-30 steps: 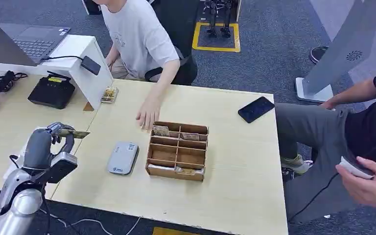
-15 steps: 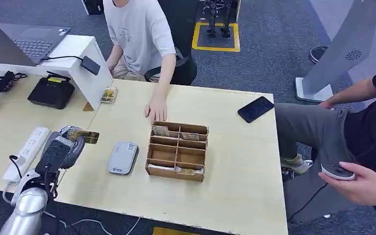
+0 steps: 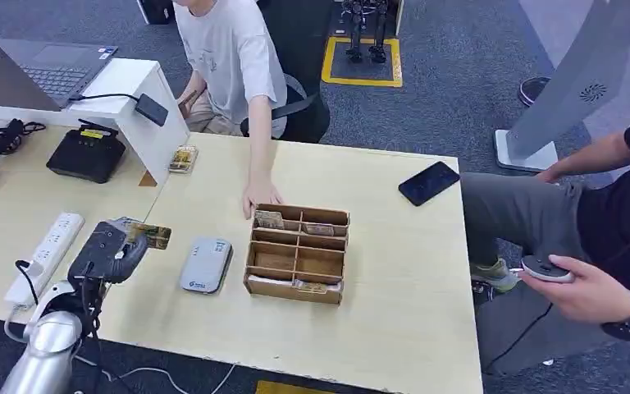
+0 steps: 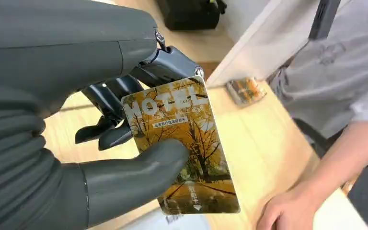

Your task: Pass the card to the sensor for recognition and then transmit it.

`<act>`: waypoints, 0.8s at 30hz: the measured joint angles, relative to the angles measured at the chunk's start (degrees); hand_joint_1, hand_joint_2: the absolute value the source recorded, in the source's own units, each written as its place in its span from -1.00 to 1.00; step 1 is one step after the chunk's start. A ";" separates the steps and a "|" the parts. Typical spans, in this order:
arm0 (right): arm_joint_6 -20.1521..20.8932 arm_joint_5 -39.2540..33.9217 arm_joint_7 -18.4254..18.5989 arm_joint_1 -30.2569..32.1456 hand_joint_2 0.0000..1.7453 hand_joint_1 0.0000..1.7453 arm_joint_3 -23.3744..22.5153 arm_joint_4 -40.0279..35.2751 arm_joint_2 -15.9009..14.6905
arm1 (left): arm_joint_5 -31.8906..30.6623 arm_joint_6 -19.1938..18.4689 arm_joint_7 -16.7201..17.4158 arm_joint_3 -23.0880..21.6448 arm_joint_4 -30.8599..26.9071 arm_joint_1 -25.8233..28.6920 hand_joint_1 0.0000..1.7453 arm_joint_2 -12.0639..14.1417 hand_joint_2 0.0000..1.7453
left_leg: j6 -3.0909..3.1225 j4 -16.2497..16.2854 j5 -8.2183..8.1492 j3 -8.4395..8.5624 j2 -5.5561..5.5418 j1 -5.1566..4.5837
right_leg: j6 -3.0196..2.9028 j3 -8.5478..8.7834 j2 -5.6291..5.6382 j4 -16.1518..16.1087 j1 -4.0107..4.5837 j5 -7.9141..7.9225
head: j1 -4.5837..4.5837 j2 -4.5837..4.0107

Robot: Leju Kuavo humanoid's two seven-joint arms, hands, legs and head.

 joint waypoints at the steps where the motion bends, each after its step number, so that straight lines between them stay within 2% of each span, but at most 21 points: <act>1: 0.00 0.00 0.09 -0.01 1.00 -1.00 -0.07 0.00 0.04 | -0.09 -0.13 0.31 -0.48 0.15 0.00 1.00 -0.15 1.00 | 0.00 0.00 0.00 0.00 0.00 0.00 | 0.00 0.00 0.00 0.00 0.00 0.00 | 0.04 0.00; 7: 0.00 0.00 0.15 -0.03 1.00 -1.00 -0.24 -0.06 0.31 | -2.10 0.39 1.33 -3.76 1.20 -0.05 1.00 -1.64 1.00 | 0.00 0.02 0.00 0.00 0.00 0.00 | 0.01 0.00 0.01 0.00 0.00 0.01 | 0.02 0.00; 15: 0.02 0.00 0.31 -0.01 1.00 -1.00 -0.26 -0.09 0.35 | -2.68 0.96 1.81 -5.33 2.05 -0.02 1.00 -2.71 1.00 | 0.00 0.02 0.00 0.00 0.00 0.01 | 0.01 0.00 0.00 0.00 0.01 0.01 | 0.02 0.00; 19: 0.13 0.00 0.90 0.02 1.00 -1.00 -0.29 -0.15 0.52 | -4.80 3.54 1.24 -6.75 2.23 0.45 1.00 -4.59 1.00 | 0.00 0.02 0.00 -0.01 -0.01 0.00 | 0.01 0.00 0.00 0.00 0.00 0.01 | 0.02 0.00; 24: 0.11 0.00 0.81 -0.01 1.00 -1.00 -0.28 -0.37 1.01 | -9.85 8.78 1.11 -9.22 2.93 0.18 1.00 -7.23 1.00 | 0.01 0.04 0.00 -0.01 -0.01 -0.01 | 0.03 0.01 -0.01 -0.01 -0.01 0.02 | 0.04 0.00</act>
